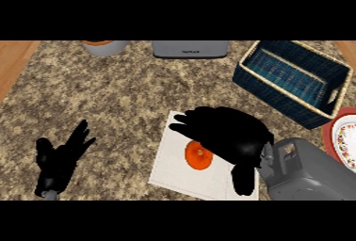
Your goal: Pick the squash from the placemat and place it in the basket
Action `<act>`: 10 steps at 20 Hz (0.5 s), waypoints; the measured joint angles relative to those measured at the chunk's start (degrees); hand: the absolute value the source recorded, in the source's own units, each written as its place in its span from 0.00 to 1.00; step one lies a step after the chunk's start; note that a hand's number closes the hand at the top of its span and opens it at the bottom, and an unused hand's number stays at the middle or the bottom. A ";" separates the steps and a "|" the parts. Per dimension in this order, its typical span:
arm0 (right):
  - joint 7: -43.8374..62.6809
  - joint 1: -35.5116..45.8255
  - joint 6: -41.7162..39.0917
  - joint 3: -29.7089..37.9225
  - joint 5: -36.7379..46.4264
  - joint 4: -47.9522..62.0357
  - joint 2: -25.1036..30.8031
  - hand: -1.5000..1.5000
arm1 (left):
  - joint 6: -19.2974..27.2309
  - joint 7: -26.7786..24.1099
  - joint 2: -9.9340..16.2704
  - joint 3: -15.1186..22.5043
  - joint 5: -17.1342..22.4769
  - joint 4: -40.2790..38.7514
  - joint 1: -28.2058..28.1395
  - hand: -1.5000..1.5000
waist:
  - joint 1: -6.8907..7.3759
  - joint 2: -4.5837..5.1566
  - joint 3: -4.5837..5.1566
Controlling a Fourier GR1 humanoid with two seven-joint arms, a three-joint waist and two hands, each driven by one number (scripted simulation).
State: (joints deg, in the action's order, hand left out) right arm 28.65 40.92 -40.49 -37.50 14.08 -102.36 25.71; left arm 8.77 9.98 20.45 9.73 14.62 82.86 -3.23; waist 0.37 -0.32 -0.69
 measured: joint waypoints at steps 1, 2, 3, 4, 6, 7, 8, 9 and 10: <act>-0.71 -0.69 0.79 -0.77 1.49 0.47 -0.58 0.00 | 0.27 0.37 -0.20 0.09 -0.22 0.20 -0.03 0.50 | 0.02 -0.01 -0.01; -1.83 -0.94 1.35 -1.10 2.62 1.39 -1.05 0.00 | 0.42 0.82 -0.30 0.12 -0.31 0.55 -0.07 0.50 | 0.08 0.01 0.01; -2.94 -1.52 1.94 -1.31 3.63 1.90 -1.27 0.00 | 0.20 0.83 -0.25 -0.12 -0.19 0.58 -0.13 0.50 | 0.07 0.01 0.03; -4.15 -1.66 2.31 -1.36 4.67 2.60 -1.29 0.00 | 0.12 0.66 -0.24 -0.35 -0.23 0.43 -0.15 0.50 | 0.07 0.01 0.04; -5.22 -2.18 3.06 -2.01 6.77 3.53 -2.06 0.00 | -0.39 0.93 -0.09 -0.73 -0.15 0.02 0.04 0.50 | 0.01 -0.02 0.03; -6.02 -2.68 3.47 -2.24 7.77 3.83 -2.09 0.00 | -0.31 0.88 -0.27 -0.67 -0.36 0.23 -0.15 0.50 | -0.01 -0.04 0.03; -6.99 -2.62 4.06 -2.32 8.75 5.23 -2.47 0.00 | -0.28 0.88 -0.50 -0.53 -0.54 0.25 -0.16 0.50 | 0.07 -0.03 0.01; -7.48 -2.56 4.41 -2.34 9.52 5.94 -2.99 0.00 | -0.41 0.85 -0.60 -0.56 -0.67 -0.03 -0.07 0.50 | 0.06 -0.04 -0.04; -8.12 -2.87 4.50 -2.07 9.95 6.14 -2.90 0.00 | -0.61 0.95 -0.57 -0.72 -0.66 -0.13 -0.06 0.50 | 0.00 -0.07 -0.06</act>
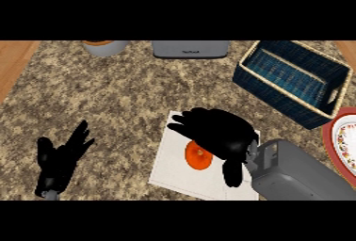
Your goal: Pick the squash from the placemat and place it in the basket
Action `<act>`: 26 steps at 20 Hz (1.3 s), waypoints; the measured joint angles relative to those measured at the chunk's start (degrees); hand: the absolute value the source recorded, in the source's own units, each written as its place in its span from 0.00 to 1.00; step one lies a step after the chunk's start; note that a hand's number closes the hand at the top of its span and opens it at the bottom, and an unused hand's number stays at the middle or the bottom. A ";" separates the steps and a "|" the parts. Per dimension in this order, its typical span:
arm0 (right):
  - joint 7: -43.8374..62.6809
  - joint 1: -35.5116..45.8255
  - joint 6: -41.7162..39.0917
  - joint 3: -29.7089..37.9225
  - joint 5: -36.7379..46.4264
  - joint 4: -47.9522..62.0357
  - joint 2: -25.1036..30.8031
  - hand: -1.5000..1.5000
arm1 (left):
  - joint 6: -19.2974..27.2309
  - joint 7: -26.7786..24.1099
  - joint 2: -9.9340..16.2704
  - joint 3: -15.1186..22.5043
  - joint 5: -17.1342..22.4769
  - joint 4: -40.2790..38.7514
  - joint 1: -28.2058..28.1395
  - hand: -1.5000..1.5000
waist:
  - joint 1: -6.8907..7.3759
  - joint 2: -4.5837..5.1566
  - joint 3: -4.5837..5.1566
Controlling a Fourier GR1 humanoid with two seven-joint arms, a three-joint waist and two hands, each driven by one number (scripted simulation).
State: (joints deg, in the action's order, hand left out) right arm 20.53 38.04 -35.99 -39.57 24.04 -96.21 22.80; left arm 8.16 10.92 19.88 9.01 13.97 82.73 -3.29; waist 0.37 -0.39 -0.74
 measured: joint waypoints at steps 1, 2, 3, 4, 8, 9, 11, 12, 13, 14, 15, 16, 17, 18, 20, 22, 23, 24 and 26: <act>-0.89 -0.34 0.23 -0.05 0.62 0.57 -0.07 0.00 | -0.12 -0.25 0.06 -0.35 0.03 -0.04 -0.07 0.50 | -0.01 -0.01 0.01; -1.37 -0.83 1.01 -0.58 1.62 1.08 -0.64 0.00 | -0.33 -1.10 -0.20 -0.30 -0.09 -0.06 -0.37 0.50 | -0.01 -0.03 0.00; -2.13 -1.56 1.77 -0.93 2.61 1.38 -0.82 0.00 | -0.29 -0.53 -0.20 -0.46 -0.02 0.25 -0.38 0.50 | -0.02 -0.03 0.01; -2.10 -1.94 2.17 -1.21 3.28 1.52 -1.43 0.00 | -0.49 -1.00 -0.33 -0.54 0.03 0.41 -0.68 0.50 | -0.06 -0.05 0.03; -4.43 -2.85 3.72 -2.04 5.97 3.74 -2.62 0.00 | -0.56 -1.90 -0.53 -1.07 -0.78 -0.98 -0.34 0.50 | -0.10 -0.08 -0.10; -4.87 -2.99 4.21 -2.15 6.70 4.41 -3.01 0.00 | -0.58 -1.30 -0.51 -0.96 -0.83 -0.37 -0.45 0.50 | -0.07 -0.08 -0.09; -6.17 -2.80 4.72 -2.62 8.18 6.66 -3.65 0.00 | -0.38 -0.23 -0.61 -0.76 -1.14 0.24 -0.39 0.50 | 0.05 -0.03 -0.05; -6.21 -2.97 4.91 -3.20 9.11 7.42 -4.08 0.00 | -0.50 0.32 -0.42 -1.02 -1.06 0.20 -0.20 0.50 | 0.03 -0.03 -0.03; -5.85 -3.03 4.49 -3.51 9.65 7.69 -4.36 0.00 | -0.16 0.39 -0.79 -0.79 -1.33 0.64 -0.51 0.50 | 0.01 -0.06 -0.03; -6.50 -2.86 4.38 -3.46 10.21 8.61 -4.14 0.00 | -0.09 0.77 -0.88 -0.75 -1.32 1.27 -0.72 0.50 | 0.05 -0.05 0.02; -5.77 -2.80 4.08 -3.95 10.83 9.35 -5.11 0.00 | -0.55 0.49 -0.85 -0.98 -1.02 1.34 -0.87 0.50 | 0.05 -0.04 0.07; -5.87 -2.46 4.06 -4.25 11.53 10.75 -5.79 0.00 | -0.17 1.38 -1.02 -0.78 -1.28 1.69 -0.75 0.50 | 0.12 -0.01 0.08; -6.19 -2.71 3.99 -4.28 12.00 11.17 -5.72 0.00 | -0.19 1.44 -0.95 -0.82 -1.47 1.84 -0.89 0.50 | 0.06 -0.01 0.10; -6.18 -2.94 3.94 -4.56 12.62 11.54 -5.96 0.00 | 0.08 1.26 -1.39 -0.58 -1.87 1.74 -1.01 0.50 | 0.00 -0.03 0.07; -6.63 -3.38 4.12 -4.82 13.74 12.67 -6.26 0.00 | -0.26 0.92 -1.50 -0.72 -1.81 2.26 -1.45 0.50 | -0.02 -0.05 0.09; -7.48 -3.68 4.08 -4.52 14.25 13.18 -6.15 0.00 | -0.80 0.20 -1.33 -1.17 -1.81 1.79 -1.58 0.50 | -0.12 -0.04 0.09; -7.29 -3.45 4.06 -4.47 14.64 13.77 -7.09 0.00 | -1.02 0.57 -1.11 -1.51 -1.77 1.34 -1.24 0.50 | -0.12 -0.04 0.07; -7.85 -3.65 4.24 -4.25 14.95 13.94 -6.96 0.00 | -0.64 1.19 -1.46 -1.12 -2.06 2.10 -1.49 0.50 | -0.12 -0.06 0.06; -9.12 -4.04 4.87 -4.06 15.79 14.84 -6.88 0.00 | -0.69 0.29 -1.66 -1.50 -2.36 1.40 -1.51 0.50 | -0.16 -0.07 0.01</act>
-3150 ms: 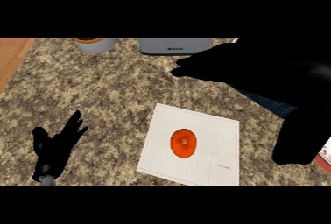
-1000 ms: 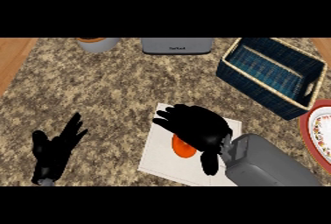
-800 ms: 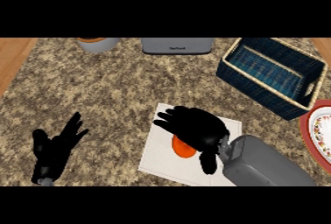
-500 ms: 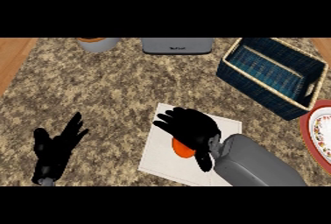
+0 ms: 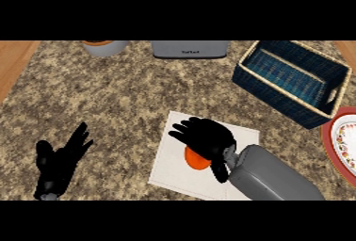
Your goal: Pick the squash from the placemat and place it in the basket
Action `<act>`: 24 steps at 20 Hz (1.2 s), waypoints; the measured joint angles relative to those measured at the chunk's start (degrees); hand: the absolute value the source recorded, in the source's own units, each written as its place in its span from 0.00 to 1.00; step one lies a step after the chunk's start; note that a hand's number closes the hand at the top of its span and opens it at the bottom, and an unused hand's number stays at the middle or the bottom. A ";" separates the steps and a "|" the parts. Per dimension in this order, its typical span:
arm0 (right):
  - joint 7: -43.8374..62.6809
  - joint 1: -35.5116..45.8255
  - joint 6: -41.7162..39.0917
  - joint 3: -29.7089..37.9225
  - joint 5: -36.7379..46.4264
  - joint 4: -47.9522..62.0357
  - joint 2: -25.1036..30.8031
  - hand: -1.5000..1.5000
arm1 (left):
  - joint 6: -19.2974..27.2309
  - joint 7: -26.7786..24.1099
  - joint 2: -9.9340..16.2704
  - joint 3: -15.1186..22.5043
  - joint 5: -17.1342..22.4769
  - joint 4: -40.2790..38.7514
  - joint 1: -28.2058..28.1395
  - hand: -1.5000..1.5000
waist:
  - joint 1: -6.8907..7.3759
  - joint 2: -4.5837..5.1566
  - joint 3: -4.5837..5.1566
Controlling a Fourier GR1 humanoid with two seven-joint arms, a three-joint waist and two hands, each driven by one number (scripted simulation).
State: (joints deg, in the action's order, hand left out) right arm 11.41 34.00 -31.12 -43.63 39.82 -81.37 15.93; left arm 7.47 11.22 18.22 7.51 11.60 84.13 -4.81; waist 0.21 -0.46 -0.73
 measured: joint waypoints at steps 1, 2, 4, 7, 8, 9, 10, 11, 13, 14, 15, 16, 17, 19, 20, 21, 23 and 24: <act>-0.43 -0.33 0.26 -0.14 0.37 0.02 -0.21 0.00 | -0.16 -0.11 -0.10 -0.12 0.05 -0.13 -0.03 0.50 | -0.03 -0.02 -0.03; -0.42 -0.67 0.70 -0.39 1.05 0.46 -0.85 0.00 | -0.07 0.01 -0.22 -0.14 -0.20 -0.24 0.08 0.50 | -0.02 -0.04 -0.06; -1.13 -0.88 1.51 -0.41 2.14 1.71 -1.56 0.00 | 0.22 0.70 -0.40 -0.13 -0.57 0.22 0.10 0.50 | 0.06 -0.03 -0.07; -1.98 -1.65 2.67 -0.47 3.48 3.03 -2.20 1.00 | -0.16 0.07 -0.59 -0.36 -0.54 0.74 -0.49 0.50 | 0.02 -0.03 0.00; -2.65 -1.65 3.21 -0.54 4.01 3.88 -2.47 1.00 | -0.60 0.42 -0.33 -0.68 -0.30 0.48 -0.23 0.50 | 0.04 0.00 0.00; -4.22 -1.43 3.57 -0.42 4.39 4.33 -1.76 1.00 | -0.99 0.15 -0.18 -1.01 -0.15 0.16 -0.16 0.50 | 0.05 0.02 0.00; -4.85 -1.39 4.32 -0.93 5.32 4.56 -2.01 1.00 | -1.08 0.42 -0.24 -0.95 -0.19 0.29 -0.15 0.50 | 0.05 0.02 0.00; -5.97 -0.80 4.91 -1.12 6.07 5.13 -1.93 1.00 | -1.12 0.06 -0.50 -0.91 -0.31 0.01 -0.14 0.50 | 0.10 0.03 -0.03; -7.80 -0.44 7.33 -1.94 8.13 6.33 -2.27 1.00 | -1.52 0.24 -0.26 -1.22 -0.32 -0.35 0.15 0.50 | 0.17 -0.03 -0.04; -8.50 -0.14 8.11 -2.14 8.96 6.76 -2.38 1.00 | -2.06 -0.50 -0.14 -1.66 -0.09 -0.95 0.24 0.50 | 0.18 -0.07 -0.05; -9.18 -0.02 8.51 -2.20 9.59 6.64 -2.16 1.00 | -2.02 -0.78 -0.29 -1.76 -0.26 -1.25 0.25 0.50 | 0.13 -0.10 -0.08; -9.64 0.16 8.43 -2.09 10.03 6.15 -1.78 1.00 | -2.20 -0.45 -0.11 -2.10 -0.11 -1.37 0.38 0.50 | 0.05 -0.11 -0.09; -9.86 -0.28 8.93 -2.55 10.82 6.17 -1.82 1.00 | -2.10 -0.41 -0.31 -2.09 -0.20 -1.20 0.24 0.50 | 0.02 -0.14 -0.10; -10.82 -0.82 10.72 -2.89 12.19 6.82 -2.04 1.00 | -2.03 -0.38 -0.52 -2.09 -0.41 -0.98 0.11 0.50 | 0.07 -0.24 -0.09; -9.12 -0.02 10.48 -1.55 12.23 8.26 -3.07 1.00 | -2.04 0.00 -0.35 -2.32 -0.35 -1.07 0.37 0.50 | 0.14 -0.16 -0.07; -6.06 0.46 10.37 0.48 12.07 9.83 -4.33 1.00 | -2.11 -0.27 -0.36 -2.30 -0.39 -0.95 0.26 0.50 | 0.16 -0.07 -0.03; 1.56 0.94 10.93 5.57 11.75 12.77 -6.25 1.00 | -2.11 -0.09 -0.13 -2.60 -0.19 -0.41 -0.17 0.50 | -0.22 0.11 0.01; 5.50 1.15 11.48 8.36 11.56 14.20 -6.91 1.00 | -1.92 0.09 -0.03 -2.73 -0.19 -0.02 -0.52 0.50 | -0.55 0.22 0.00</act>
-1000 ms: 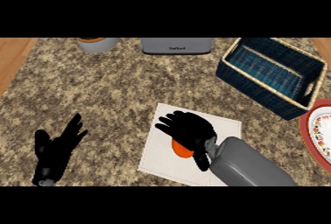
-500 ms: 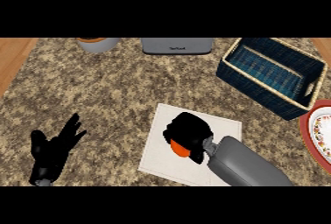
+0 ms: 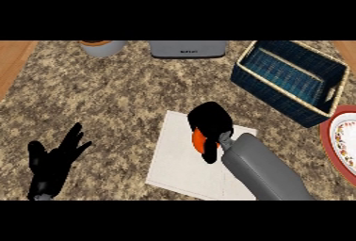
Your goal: Pick the squash from the placemat and place it in the basket
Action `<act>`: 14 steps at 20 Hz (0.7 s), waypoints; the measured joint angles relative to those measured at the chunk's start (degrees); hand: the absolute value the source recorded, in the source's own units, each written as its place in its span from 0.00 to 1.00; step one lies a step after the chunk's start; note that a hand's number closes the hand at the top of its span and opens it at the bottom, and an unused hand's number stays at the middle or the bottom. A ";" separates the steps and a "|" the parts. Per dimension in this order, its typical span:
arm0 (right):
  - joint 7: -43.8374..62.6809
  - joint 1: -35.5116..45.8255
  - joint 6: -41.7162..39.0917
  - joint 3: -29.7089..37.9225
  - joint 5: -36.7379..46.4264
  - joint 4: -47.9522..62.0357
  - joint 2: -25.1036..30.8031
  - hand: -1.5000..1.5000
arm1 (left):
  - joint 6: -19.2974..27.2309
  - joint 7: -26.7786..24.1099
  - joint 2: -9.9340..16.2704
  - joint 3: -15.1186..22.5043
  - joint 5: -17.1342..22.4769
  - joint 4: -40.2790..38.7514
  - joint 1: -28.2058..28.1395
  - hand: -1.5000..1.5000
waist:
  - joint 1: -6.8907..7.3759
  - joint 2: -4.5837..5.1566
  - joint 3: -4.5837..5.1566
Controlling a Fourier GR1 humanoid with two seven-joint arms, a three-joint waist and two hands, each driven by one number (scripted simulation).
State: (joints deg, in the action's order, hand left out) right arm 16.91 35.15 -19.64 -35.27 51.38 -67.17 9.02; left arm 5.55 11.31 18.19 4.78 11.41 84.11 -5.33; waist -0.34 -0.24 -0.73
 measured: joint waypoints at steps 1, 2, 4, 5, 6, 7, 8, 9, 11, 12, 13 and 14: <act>3.97 0.30 0.58 2.69 -0.14 1.32 -0.61 1.00 | 0.04 -0.02 0.22 -0.28 0.08 0.30 -0.28 0.50 | -0.27 0.11 0.05; 8.13 0.73 1.26 5.20 -0.12 2.56 -1.34 1.00 | 0.09 0.08 0.31 -0.41 0.15 0.60 -0.50 0.50 | -0.45 0.17 0.09; 16.70 2.46 2.98 9.51 0.46 4.83 -3.42 1.00 | -0.09 0.23 0.31 -0.35 0.34 1.00 -0.50 0.50 | -0.26 0.36 0.19; 20.98 3.99 3.79 11.56 0.88 5.79 -4.49 1.00 | -0.18 0.22 0.20 -0.09 0.30 1.21 -0.36 0.50 | 0.10 0.40 0.24; 25.30 5.50 5.02 13.34 1.48 6.56 -5.45 1.00 | -0.25 0.34 0.07 0.22 0.27 1.42 -0.21 0.50 | 0.46 0.40 0.28; 29.47 7.20 6.35 14.81 2.05 7.24 -6.20 1.00 | -0.33 0.34 -0.11 0.57 0.16 1.47 0.06 0.50 | 0.92 0.44 0.32; 33.29 9.00 8.05 16.29 2.70 7.89 -6.80 1.00 | -0.42 0.37 -0.19 0.84 0.05 1.45 0.38 0.50 | 1.38 0.53 0.35; 36.41 10.74 10.22 17.68 2.96 8.11 -7.25 1.00 | -0.64 0.64 -0.26 1.15 0.04 1.42 0.80 0.50 | 1.85 0.63 0.35; 40.56 14.02 15.59 20.60 3.22 7.02 -7.85 1.00 | -0.60 0.94 -0.57 1.61 -0.12 1.32 1.30 0.50 | 2.47 0.66 0.29; 41.79 15.56 18.76 22.16 3.41 5.88 -8.04 1.00 | -0.56 1.08 -0.73 1.79 -0.16 1.27 1.42 0.50 | 2.65 0.64 0.25; 42.53 17.17 21.74 23.55 4.01 4.97 -8.17 1.00 | -0.46 1.09 -0.88 2.01 -0.34 1.23 1.52 0.50 | 2.84 0.63 0.24; 43.23 18.82 24.52 24.53 4.90 4.25 -8.26 1.00 | -0.49 1.39 -0.81 2.08 -0.41 1.13 1.79 0.50 | 3.02 0.64 0.25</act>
State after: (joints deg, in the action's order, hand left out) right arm 60.14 53.97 4.88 -10.74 56.29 -62.92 0.76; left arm 5.06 12.69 17.37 6.86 11.01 85.24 -3.54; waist 2.67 0.40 -0.48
